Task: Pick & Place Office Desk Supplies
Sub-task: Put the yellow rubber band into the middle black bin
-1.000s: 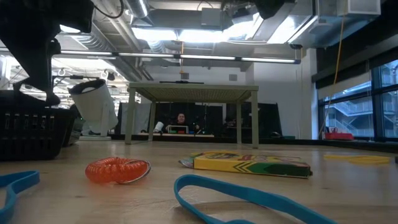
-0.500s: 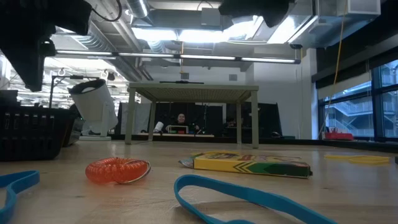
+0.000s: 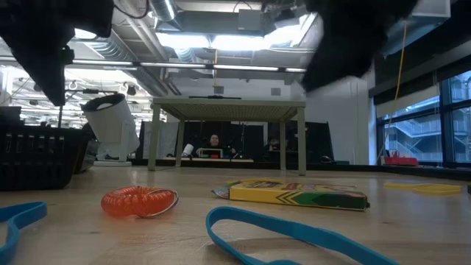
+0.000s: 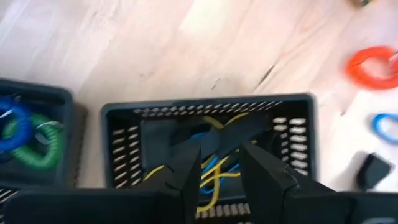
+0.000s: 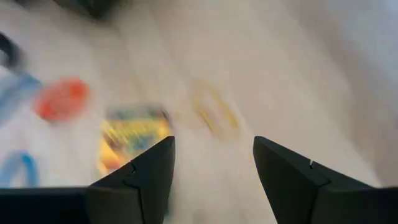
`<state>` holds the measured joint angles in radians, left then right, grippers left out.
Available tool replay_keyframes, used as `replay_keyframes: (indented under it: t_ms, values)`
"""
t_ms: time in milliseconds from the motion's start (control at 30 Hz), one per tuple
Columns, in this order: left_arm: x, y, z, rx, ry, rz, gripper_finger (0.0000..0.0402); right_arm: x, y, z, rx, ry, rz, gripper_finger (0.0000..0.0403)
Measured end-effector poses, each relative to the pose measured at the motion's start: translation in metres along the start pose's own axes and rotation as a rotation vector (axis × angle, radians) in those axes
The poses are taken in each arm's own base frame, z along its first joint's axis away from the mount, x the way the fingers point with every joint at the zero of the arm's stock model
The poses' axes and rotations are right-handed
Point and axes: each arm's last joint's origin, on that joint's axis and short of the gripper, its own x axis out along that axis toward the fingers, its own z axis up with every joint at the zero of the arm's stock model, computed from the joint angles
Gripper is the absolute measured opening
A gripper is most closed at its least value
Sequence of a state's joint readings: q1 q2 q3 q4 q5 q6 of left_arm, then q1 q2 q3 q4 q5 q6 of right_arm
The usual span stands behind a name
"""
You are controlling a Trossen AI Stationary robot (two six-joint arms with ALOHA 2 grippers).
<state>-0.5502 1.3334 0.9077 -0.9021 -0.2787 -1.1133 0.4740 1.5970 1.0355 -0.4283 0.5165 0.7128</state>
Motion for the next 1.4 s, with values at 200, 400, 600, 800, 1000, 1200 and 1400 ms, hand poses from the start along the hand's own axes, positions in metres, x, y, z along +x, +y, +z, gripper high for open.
replay_keyframes:
  t_ms: [200, 400, 600, 800, 1000, 1200, 1400]
  values:
    - [0.000, -0.007, 0.005, -0.007, -0.088, -0.057, 0.0100, -0.002, -0.023, -0.024, 0.225, 0.327, -0.162, 0.0219]
    - [-0.002, -0.016, 0.011, 0.077, -0.157, -0.128, 0.0100, -0.001, -0.028, -0.036, 0.275, 0.486, -0.236, 0.0219]
    - [-0.003, -0.022, 0.014, 0.106, -0.195, -0.184, 0.0098, 0.004, -0.027, -0.041, 0.259, 0.511, -0.255, 0.0219]
    - [-0.004, -0.024, 0.015, 0.100, -0.205, -0.206, 0.0098, 0.015, -0.038, -0.053, 0.190, 0.644, -0.260, 0.0219]
    - [-0.004, -0.024, 0.015, 0.099, -0.207, -0.209, 0.0098, 0.028, -0.064, -0.076, 0.174, 0.774, -0.276, 0.0219]
    - [-0.004, -0.024, 0.015, 0.098, -0.210, -0.208, 0.0098, 0.037, -0.076, -0.079, 0.079, 0.805, -0.142, 0.0216]
    - [-0.004, -0.024, 0.015, 0.098, -0.210, -0.207, 0.0098, 0.041, -0.079, -0.071, 0.042, 0.813, -0.094, 0.0169]
